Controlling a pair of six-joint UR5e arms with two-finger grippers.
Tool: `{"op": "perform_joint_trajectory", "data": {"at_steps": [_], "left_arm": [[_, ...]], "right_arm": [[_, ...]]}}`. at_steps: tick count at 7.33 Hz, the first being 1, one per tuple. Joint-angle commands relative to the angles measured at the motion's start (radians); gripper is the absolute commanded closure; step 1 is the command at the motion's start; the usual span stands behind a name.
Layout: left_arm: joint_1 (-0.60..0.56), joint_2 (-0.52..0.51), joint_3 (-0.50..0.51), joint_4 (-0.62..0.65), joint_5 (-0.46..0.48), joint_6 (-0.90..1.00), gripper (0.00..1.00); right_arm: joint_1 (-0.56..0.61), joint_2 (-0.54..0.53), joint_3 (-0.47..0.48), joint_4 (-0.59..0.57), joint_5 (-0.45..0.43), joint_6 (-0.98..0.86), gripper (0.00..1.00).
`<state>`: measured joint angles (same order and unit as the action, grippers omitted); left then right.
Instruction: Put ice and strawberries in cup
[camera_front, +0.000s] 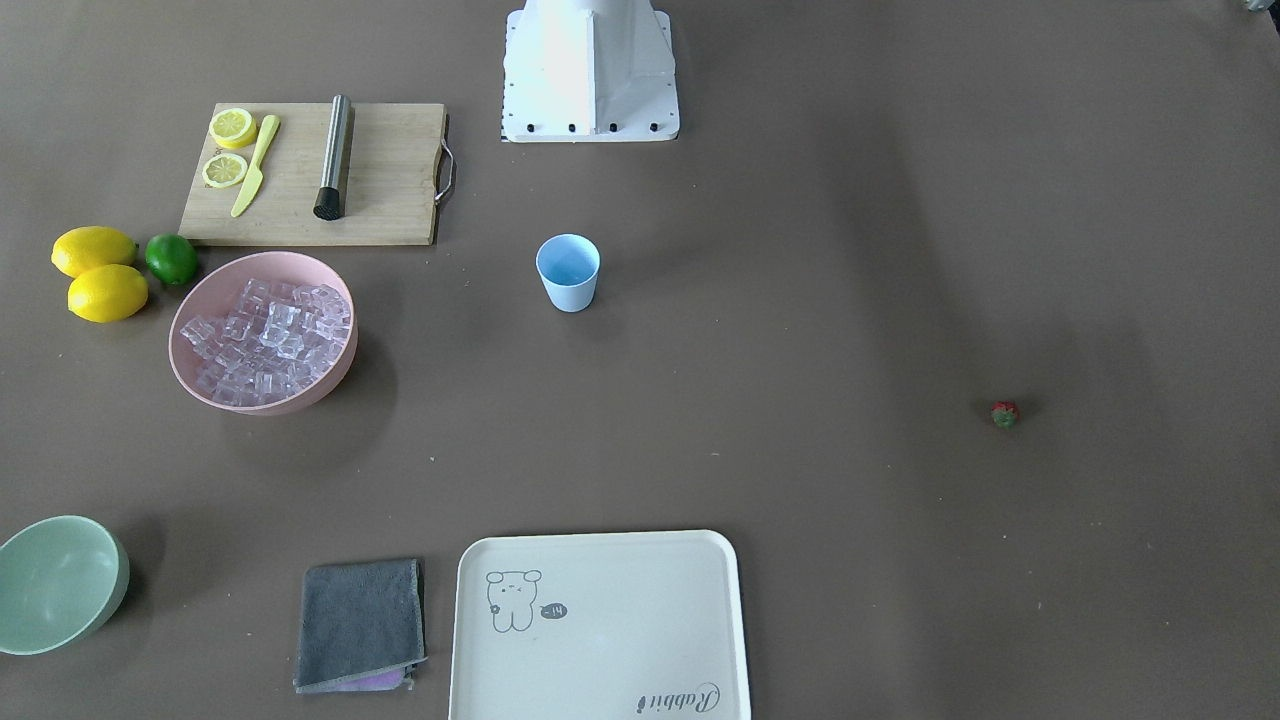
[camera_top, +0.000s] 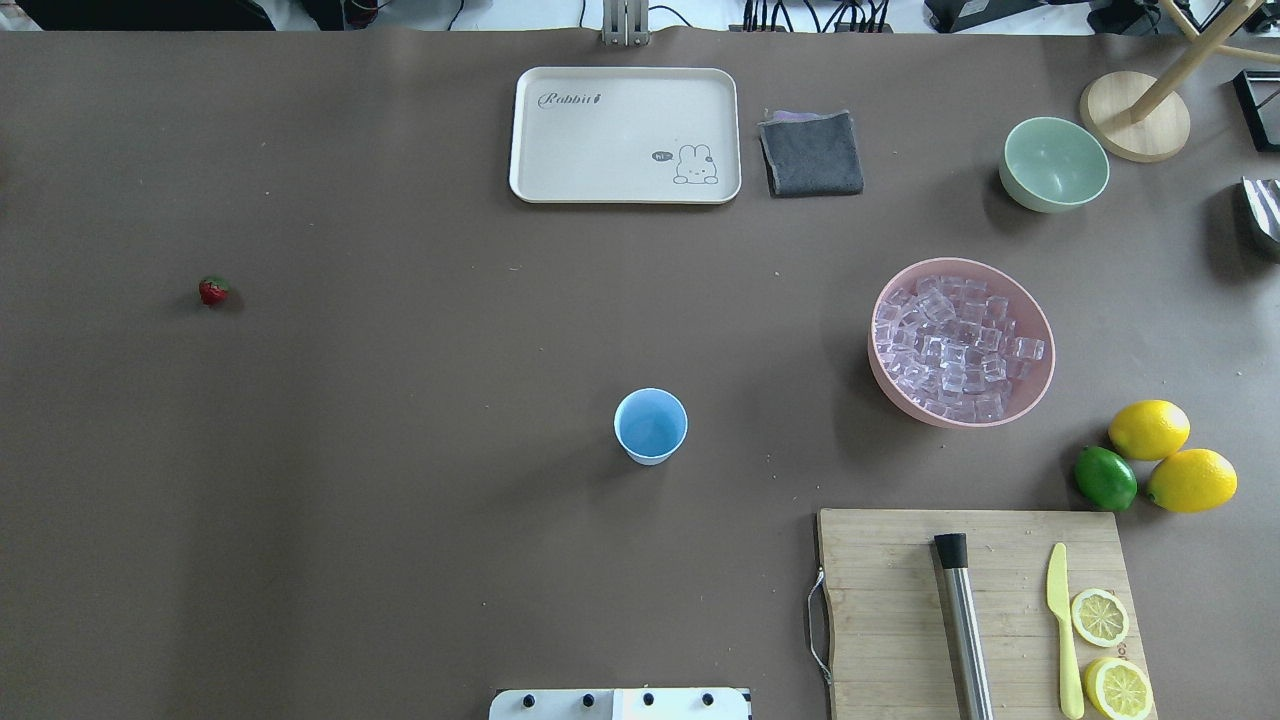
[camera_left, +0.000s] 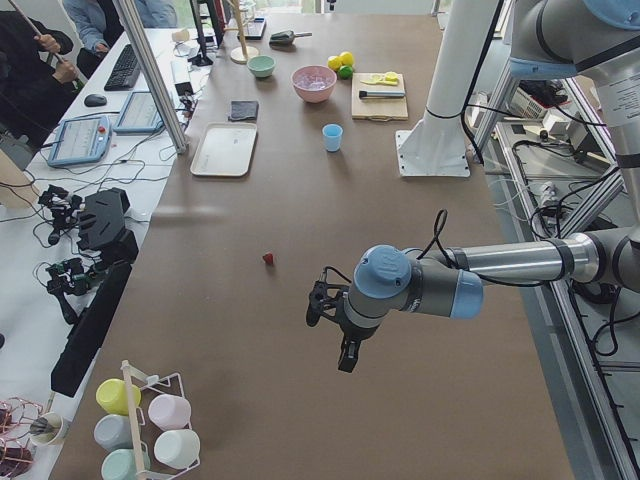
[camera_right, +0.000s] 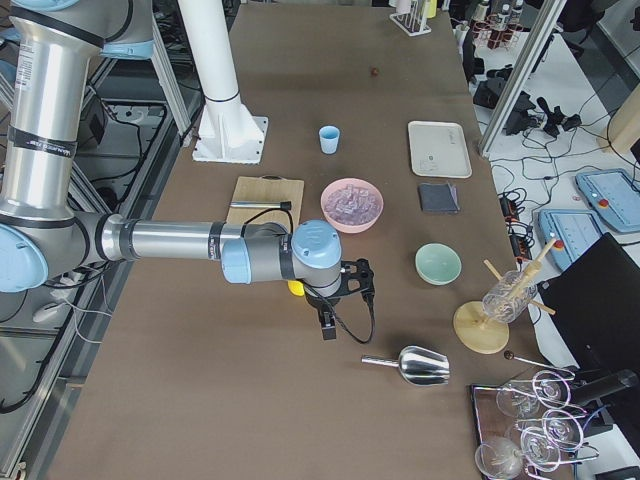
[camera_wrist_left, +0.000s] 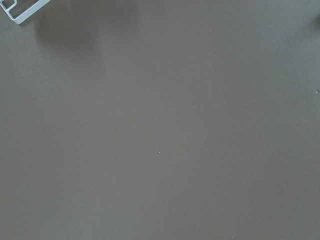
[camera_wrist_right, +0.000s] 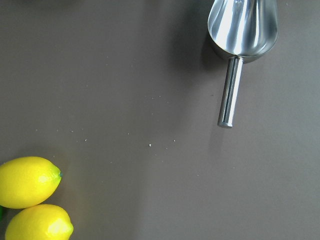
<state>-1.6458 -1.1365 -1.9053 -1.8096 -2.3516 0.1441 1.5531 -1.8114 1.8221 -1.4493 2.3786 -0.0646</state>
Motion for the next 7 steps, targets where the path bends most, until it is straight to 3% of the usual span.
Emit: {"op": "perform_joint_trajectory", "data": {"at_steps": [1,4,7], "left_arm": [[0.000,-0.003,0.002,-0.002,-0.002,0.003,0.03],[0.001,-0.008,0.000,-0.002,-0.002,0.003,0.03],[0.001,-0.031,0.003,0.003,-0.023,-0.035,0.03]], "right_arm": [[-0.016,0.007,0.026,0.006,0.072,0.084,0.05],[-0.173,0.094,0.089,0.032,0.067,0.353,0.03],[-0.328,0.219,0.091,0.075,0.034,0.625,0.02]]}}
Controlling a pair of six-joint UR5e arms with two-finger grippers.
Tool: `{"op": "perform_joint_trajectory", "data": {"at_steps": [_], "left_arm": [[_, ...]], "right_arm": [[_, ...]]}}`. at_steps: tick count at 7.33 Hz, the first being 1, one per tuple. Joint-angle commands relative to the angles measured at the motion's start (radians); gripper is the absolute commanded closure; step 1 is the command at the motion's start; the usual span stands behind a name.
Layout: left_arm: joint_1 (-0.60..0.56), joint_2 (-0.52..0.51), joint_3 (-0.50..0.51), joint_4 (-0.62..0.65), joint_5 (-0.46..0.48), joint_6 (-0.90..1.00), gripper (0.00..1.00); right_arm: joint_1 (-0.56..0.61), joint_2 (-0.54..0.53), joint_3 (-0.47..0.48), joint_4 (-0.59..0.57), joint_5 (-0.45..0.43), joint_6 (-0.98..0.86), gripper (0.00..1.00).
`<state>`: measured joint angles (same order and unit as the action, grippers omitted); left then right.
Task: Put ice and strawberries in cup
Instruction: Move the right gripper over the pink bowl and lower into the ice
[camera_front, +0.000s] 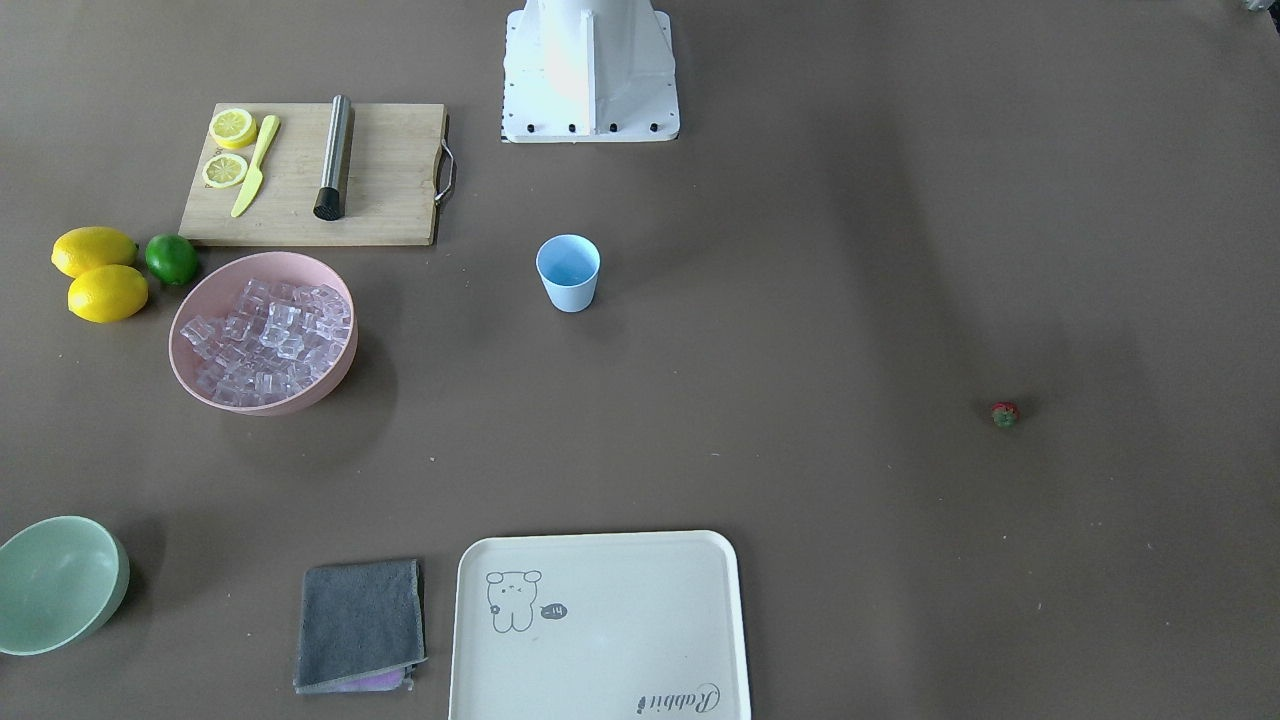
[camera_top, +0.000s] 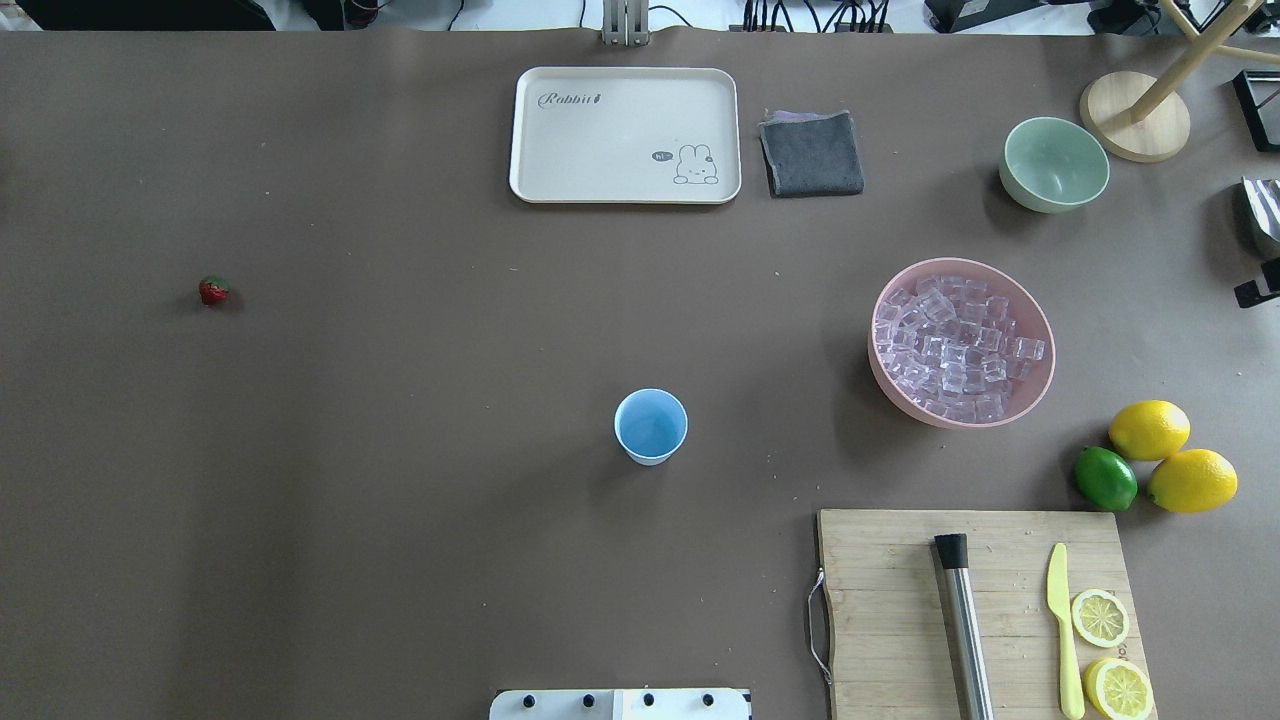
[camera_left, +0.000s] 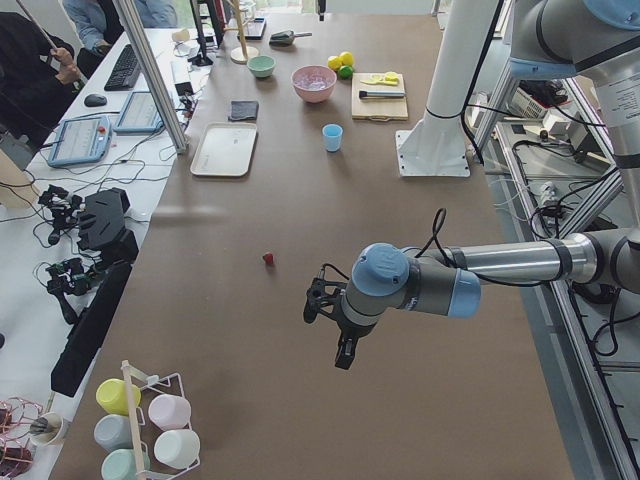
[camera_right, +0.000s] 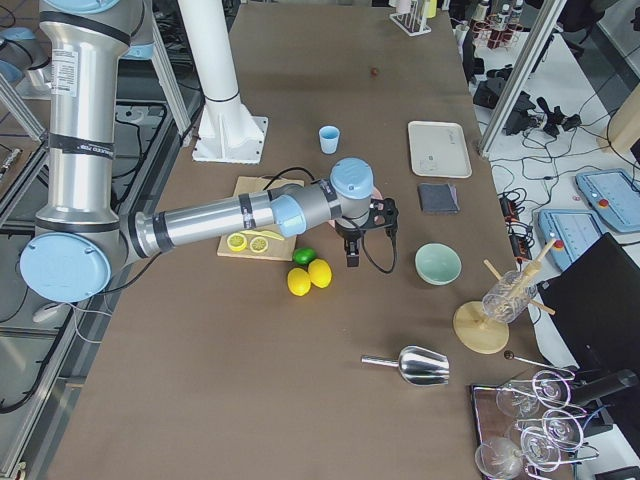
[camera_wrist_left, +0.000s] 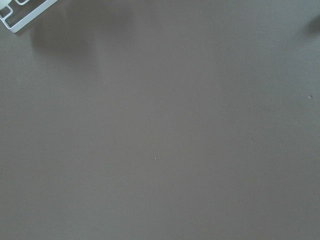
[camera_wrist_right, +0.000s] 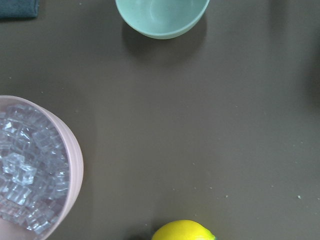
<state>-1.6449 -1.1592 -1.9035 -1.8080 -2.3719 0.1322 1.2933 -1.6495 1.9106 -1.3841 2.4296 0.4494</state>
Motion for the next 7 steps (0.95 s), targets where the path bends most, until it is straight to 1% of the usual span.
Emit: {"op": "perform_joint_trajectory", "data": {"at_steps": [1,4,5,6,7], "left_arm": [[-0.001,-0.007,0.003,-0.002,-0.004,-0.029,0.02],[0.000,-0.010,0.004,-0.002,-0.006,-0.037,0.02],[0.003,-0.011,0.004,0.001,-0.006,-0.040,0.02],[0.004,-0.017,0.007,-0.002,-0.006,-0.031,0.02],[0.005,-0.017,0.008,-0.002,-0.006,-0.032,0.02]], "right_arm": [[-0.113,0.107,0.005,0.010,-0.033,0.211,0.02],[-0.254,0.192,0.013,0.014,-0.137,0.383,0.03],[-0.296,0.194,0.019,0.017,-0.168,0.405,0.04],[-0.336,0.221,0.015,0.017,-0.202,0.454,0.06],[-0.382,0.223,0.012,0.039,-0.239,0.497,0.10]]}}
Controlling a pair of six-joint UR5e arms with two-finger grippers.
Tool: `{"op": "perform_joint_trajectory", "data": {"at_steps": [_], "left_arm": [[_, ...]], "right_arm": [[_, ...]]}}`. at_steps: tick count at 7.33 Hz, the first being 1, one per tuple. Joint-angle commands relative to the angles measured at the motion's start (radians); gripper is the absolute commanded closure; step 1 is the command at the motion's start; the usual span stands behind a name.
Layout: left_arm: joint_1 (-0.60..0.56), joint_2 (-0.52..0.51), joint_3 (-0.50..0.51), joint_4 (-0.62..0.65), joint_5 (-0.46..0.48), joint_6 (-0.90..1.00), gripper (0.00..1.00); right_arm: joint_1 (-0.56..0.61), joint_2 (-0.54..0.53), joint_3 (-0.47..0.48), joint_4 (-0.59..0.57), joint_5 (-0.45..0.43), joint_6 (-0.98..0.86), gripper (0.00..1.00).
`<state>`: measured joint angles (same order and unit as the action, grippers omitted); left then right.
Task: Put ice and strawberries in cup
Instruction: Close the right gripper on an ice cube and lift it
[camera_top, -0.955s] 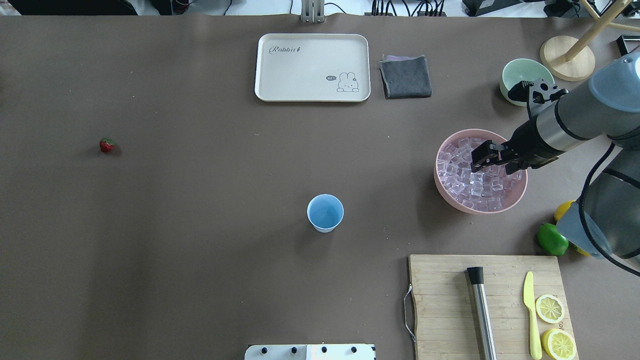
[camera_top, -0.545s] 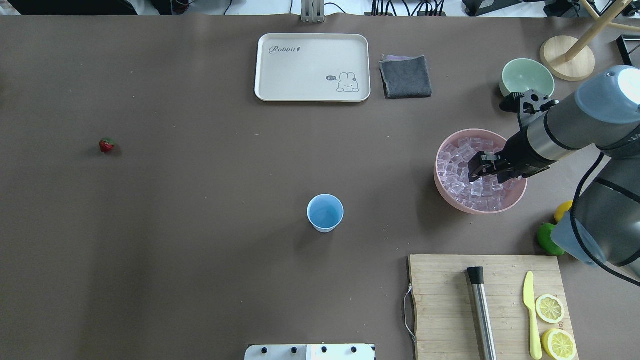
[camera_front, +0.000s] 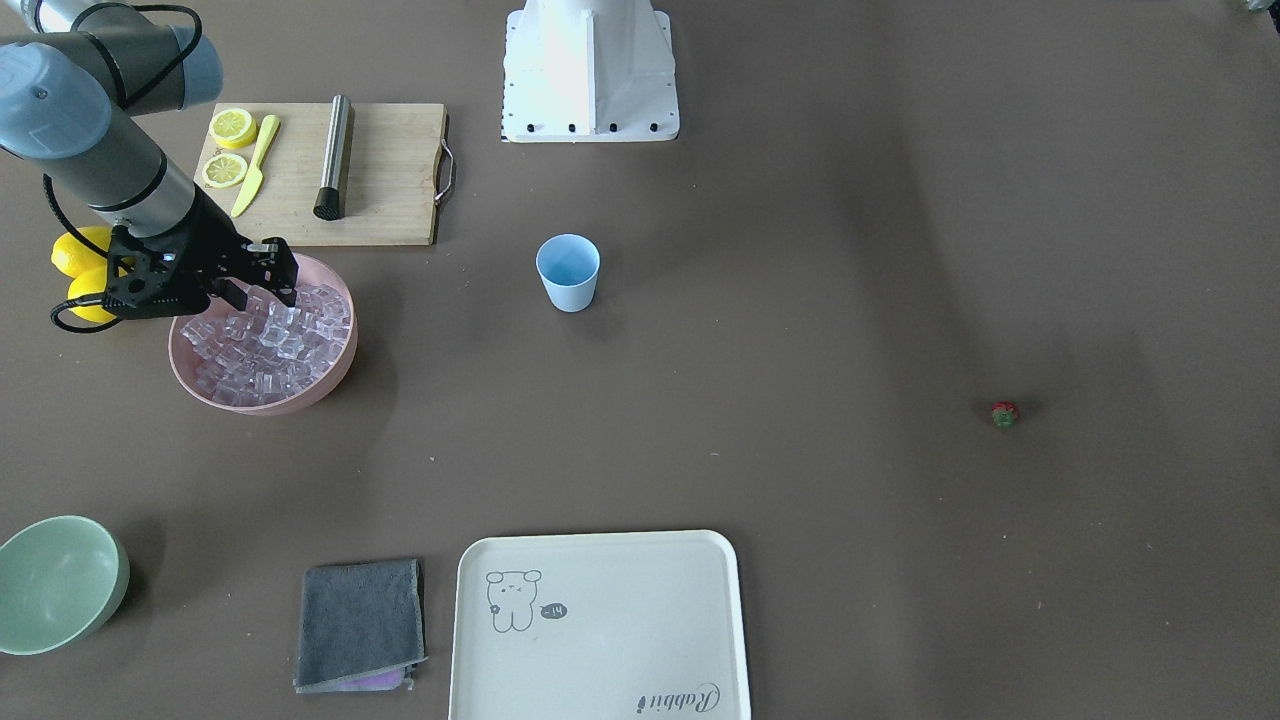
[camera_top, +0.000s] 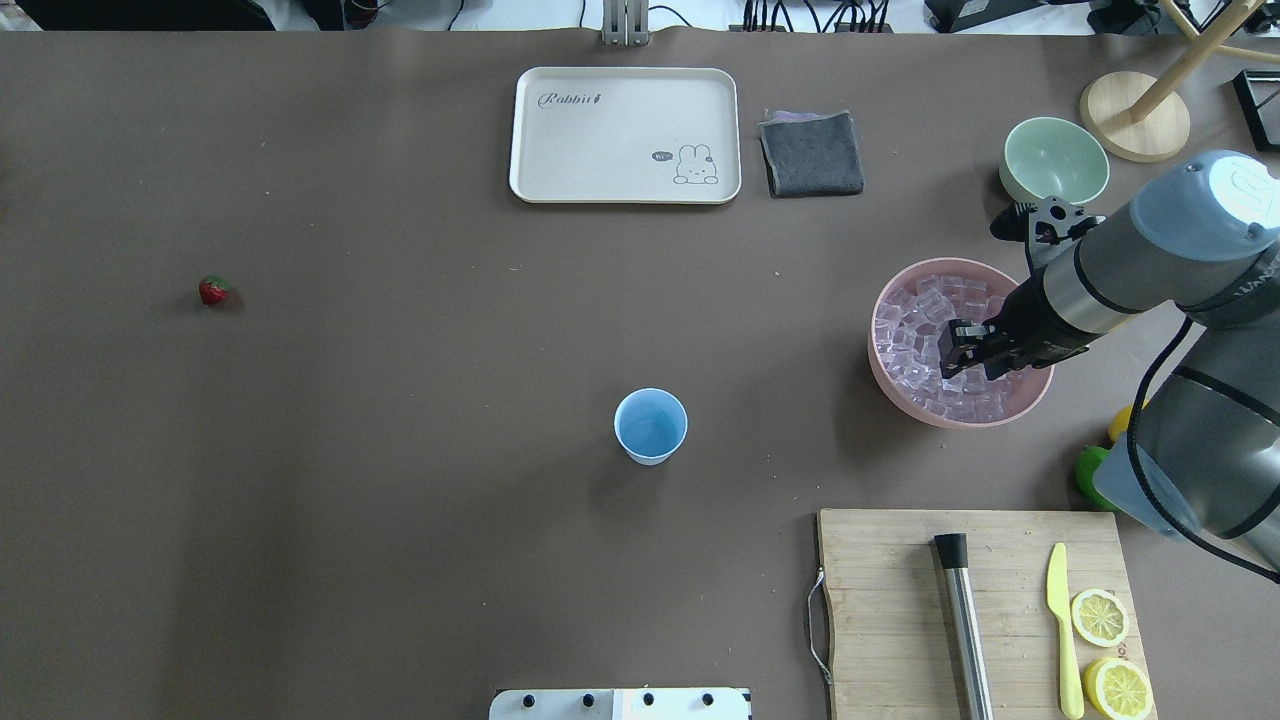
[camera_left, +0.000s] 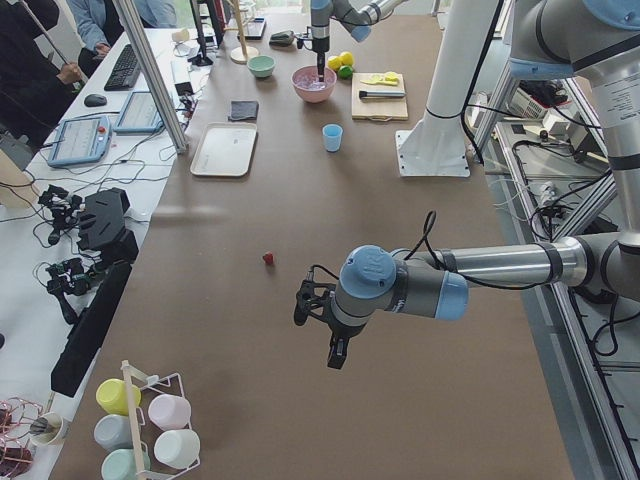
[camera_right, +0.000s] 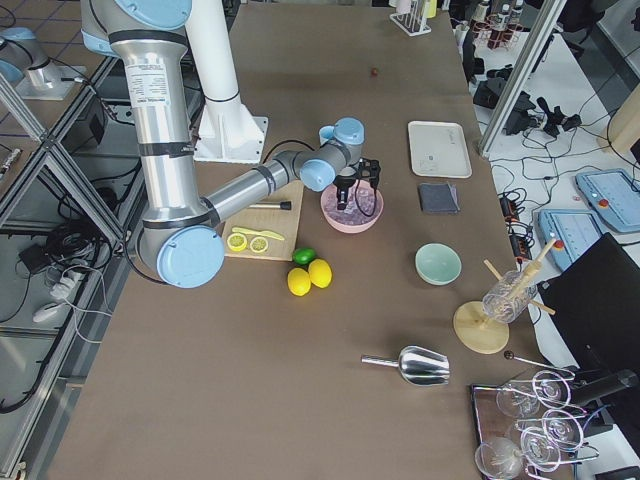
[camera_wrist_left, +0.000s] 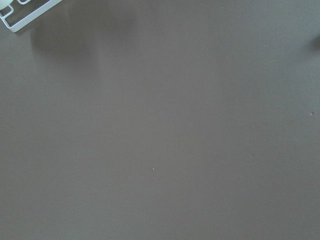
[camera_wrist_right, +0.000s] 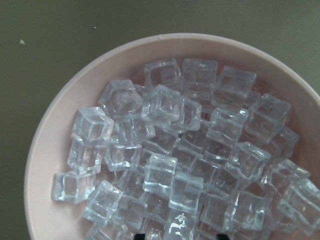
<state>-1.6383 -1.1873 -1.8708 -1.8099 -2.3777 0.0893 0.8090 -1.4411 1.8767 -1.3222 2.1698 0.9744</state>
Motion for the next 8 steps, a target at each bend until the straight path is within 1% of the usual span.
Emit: {"op": "perform_joint_trajectory", "data": {"at_steps": [1,7,8], "left_arm": [[0.000,-0.002,0.001,0.000,0.000,0.001,0.02],[0.000,0.000,-0.001,-0.002,0.000,0.006,0.02],[0.000,0.005,0.002,-0.023,0.000,0.003,0.02]], "right_arm": [[-0.019,0.002,-0.007,0.001,-0.017,0.004,0.47],[-0.036,0.013,-0.034,0.006,-0.022,0.000,0.49],[-0.037,0.014,-0.034,0.006,-0.025,-0.002,0.49]]}}
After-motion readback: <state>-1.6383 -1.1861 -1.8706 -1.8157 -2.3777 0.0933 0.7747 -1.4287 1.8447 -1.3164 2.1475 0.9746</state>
